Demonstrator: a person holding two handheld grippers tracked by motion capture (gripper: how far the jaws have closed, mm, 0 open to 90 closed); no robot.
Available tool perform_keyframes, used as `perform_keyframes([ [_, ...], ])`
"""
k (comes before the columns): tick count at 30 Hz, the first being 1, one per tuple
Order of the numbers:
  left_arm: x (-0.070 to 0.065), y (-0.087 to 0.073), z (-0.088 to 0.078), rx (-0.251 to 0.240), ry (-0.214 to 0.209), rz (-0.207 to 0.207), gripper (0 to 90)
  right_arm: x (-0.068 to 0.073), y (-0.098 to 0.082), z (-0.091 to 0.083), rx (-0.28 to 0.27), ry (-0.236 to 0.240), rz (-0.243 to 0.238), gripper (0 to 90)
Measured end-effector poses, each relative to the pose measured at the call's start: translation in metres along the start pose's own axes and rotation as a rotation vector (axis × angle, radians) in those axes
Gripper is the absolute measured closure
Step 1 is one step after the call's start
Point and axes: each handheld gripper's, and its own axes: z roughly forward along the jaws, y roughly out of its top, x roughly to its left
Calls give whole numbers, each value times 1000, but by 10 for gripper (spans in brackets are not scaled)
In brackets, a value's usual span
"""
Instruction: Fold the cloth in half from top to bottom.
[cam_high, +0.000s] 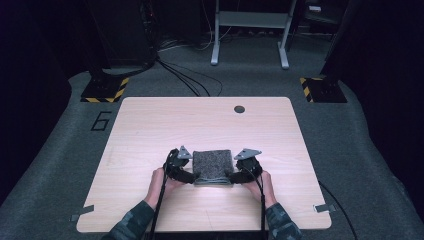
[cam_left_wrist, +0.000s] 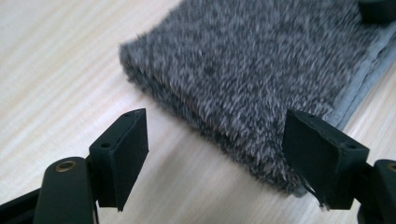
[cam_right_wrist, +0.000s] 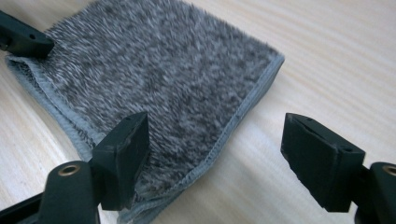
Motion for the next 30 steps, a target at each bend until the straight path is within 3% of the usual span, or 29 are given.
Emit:
perform_keyframes([
  [4, -1, -5, 4, 8, 20, 18, 223, 5, -6, 1, 23, -19, 7, 227],
  [5, 0, -6, 4, 10, 6, 9, 219, 6, -8, 1, 28, -24, 5, 227],
  [10, 2, -5, 7, 6, 27, 25, 201, 10, -14, 3, 22, -43, 17, 227],
  [20, 6, -6, 8, -6, 30, 7, 153, 11, -16, 5, 19, -54, 41, 201],
  [25, 8, -8, -5, -66, 29, -33, 128, 7, -15, -3, -11, -37, 52, 166],
  [30, 13, -18, -27, -107, 50, -56, 110, -1, -17, -20, -45, -62, 66, 155],
])
